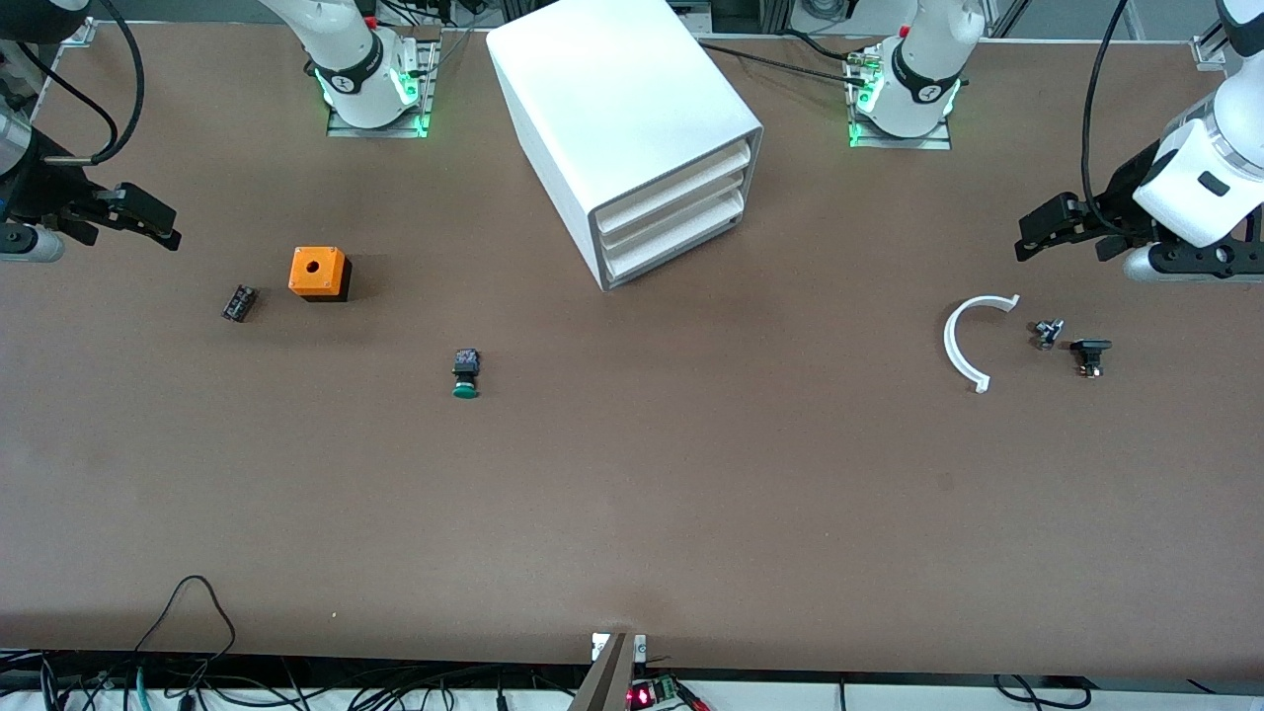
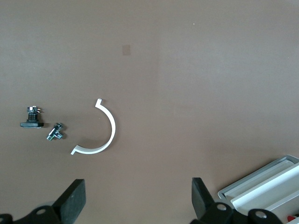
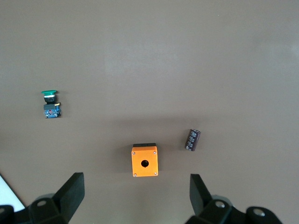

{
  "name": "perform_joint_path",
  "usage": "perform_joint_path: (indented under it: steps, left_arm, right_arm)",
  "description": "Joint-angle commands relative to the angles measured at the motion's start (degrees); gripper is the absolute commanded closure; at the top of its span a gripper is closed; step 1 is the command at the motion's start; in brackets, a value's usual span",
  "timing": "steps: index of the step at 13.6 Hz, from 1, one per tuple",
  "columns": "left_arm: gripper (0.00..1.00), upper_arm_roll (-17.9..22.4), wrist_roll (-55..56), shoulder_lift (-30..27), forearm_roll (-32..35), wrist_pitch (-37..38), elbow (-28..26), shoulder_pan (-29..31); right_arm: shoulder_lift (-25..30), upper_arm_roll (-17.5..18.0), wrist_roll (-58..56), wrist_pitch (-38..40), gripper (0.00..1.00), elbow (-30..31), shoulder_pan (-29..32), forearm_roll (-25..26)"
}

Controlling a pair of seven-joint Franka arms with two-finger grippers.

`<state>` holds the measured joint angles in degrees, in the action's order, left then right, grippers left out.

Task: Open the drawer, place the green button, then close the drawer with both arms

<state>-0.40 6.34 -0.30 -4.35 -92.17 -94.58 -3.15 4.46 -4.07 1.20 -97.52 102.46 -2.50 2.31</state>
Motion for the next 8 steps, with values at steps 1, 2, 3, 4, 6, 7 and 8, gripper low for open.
perform_joint_path:
  steps: [1,2,3,4,6,7,8]
  left_arm:
    - [0.0,-0.1,-1.0,-0.2,0.7,1.2,1.0,0.0]
    - [0.0,0.0,-0.8,0.2,0.7,1.2,1.8,0.0]
    - [0.0,0.0,-0.6,0.3,0.7,1.2,2.2,-0.1]
    - [0.0,0.0,-0.5,0.3,0.7,1.3,2.2,-0.1]
    - [0.0,0.0,-0.5,0.3,0.7,1.3,2.2,-0.1]
    - [0.0,-0.3,-0.5,0.3,0.7,1.2,2.2,-0.1]
    - [0.0,-0.3,-0.5,0.3,0.7,1.3,2.2,-0.1]
  right_arm:
    - [1.9,-0.1,-1.0,-0.3,0.0,1.6,0.1,-0.6]
    - [1.9,-0.1,-1.0,-0.3,0.0,1.5,0.1,-0.6]
    - [1.9,-0.1,-1.0,-0.3,0.0,1.5,0.1,-0.6]
    - [1.8,-0.1,-0.9,-0.3,0.0,1.5,0.1,-0.6]
    - [1.8,-0.1,-0.9,-0.4,0.0,1.4,0.1,-0.6]
    - [1.7,-0.1,-0.9,-0.5,0.0,1.2,0.1,-0.6]
    - [1.6,-0.1,-0.9,-0.5,0.0,1.2,0.1,-0.6]
